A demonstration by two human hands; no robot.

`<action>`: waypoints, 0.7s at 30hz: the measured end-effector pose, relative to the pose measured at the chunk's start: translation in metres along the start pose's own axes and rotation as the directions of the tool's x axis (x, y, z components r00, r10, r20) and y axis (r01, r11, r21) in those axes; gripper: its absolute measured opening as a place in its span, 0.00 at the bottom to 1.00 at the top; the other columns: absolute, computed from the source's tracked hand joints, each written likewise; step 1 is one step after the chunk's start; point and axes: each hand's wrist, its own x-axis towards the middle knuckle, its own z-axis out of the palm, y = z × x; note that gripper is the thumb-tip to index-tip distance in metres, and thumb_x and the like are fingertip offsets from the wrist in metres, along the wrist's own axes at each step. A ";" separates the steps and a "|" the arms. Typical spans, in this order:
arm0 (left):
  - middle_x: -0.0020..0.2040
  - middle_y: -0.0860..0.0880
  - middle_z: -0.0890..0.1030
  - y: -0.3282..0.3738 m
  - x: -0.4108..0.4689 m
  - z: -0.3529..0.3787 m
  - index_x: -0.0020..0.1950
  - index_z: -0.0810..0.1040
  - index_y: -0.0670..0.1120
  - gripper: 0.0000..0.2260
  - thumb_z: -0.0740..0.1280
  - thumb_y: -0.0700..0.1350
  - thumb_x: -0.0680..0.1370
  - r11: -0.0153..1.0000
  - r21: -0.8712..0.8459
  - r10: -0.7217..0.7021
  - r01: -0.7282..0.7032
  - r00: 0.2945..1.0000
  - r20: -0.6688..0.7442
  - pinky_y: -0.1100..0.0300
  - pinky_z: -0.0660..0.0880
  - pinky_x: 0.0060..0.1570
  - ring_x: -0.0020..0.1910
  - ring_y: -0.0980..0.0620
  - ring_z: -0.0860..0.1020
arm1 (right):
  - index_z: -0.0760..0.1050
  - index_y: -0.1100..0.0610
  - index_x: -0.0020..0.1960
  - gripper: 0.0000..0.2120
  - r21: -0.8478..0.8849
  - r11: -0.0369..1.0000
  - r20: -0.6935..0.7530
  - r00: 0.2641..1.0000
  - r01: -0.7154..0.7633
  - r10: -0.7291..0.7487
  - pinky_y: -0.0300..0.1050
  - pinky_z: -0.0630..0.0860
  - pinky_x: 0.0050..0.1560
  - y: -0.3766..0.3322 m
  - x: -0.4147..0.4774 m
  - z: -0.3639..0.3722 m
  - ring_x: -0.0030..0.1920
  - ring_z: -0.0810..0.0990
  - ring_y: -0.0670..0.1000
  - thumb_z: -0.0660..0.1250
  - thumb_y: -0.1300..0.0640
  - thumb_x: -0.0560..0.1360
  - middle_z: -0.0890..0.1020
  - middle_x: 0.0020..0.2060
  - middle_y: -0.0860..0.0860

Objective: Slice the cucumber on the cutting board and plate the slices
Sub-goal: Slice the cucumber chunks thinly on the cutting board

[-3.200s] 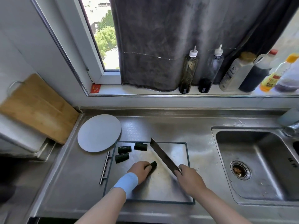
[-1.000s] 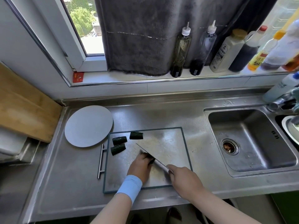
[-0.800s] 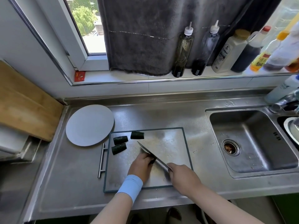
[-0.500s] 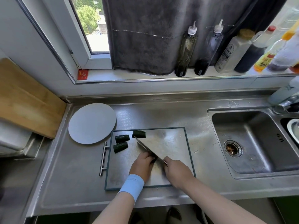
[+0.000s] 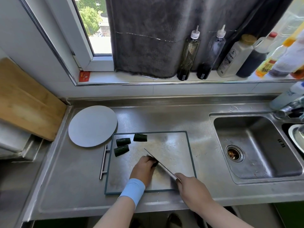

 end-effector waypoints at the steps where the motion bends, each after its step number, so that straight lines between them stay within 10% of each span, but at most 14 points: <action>1: 0.56 0.50 0.78 0.000 0.000 0.000 0.58 0.80 0.49 0.12 0.66 0.45 0.76 1.000 -0.007 -0.003 0.002 1.000 -0.008 0.65 0.71 0.52 0.53 0.50 0.77 | 0.71 0.46 0.60 0.11 0.000 1.000 -0.005 1.000 0.002 -0.002 0.49 0.68 0.39 0.000 -0.001 0.000 0.45 0.78 0.58 0.52 0.50 0.82 0.82 0.44 0.52; 21: 0.49 0.50 0.80 -0.007 0.001 0.006 0.49 0.82 0.46 0.10 0.64 0.47 0.73 0.994 -0.015 0.102 -0.104 0.989 -0.106 0.59 0.78 0.39 0.49 0.52 0.74 | 0.71 0.51 0.60 0.12 0.054 0.998 0.075 0.997 -0.029 0.025 0.47 0.68 0.39 -0.036 0.054 0.003 0.41 0.74 0.56 0.53 0.53 0.81 0.82 0.47 0.55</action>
